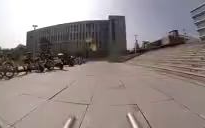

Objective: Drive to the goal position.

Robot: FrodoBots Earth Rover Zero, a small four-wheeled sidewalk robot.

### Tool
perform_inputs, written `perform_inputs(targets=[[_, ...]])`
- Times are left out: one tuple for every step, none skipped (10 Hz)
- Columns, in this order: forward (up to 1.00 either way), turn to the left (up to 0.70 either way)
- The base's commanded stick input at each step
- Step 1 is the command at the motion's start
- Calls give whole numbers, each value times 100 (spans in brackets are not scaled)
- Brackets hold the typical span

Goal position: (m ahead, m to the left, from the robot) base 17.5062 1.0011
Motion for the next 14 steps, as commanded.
perform_inputs(targets=[[100, 0], [100, 0], [100, 0], [100, 0], [100, 0], [100, 0], [100, 0], [100, 0], [100, 0], [100, 0], [100, 0], [100, 0], [100, 0], [100, 0]])
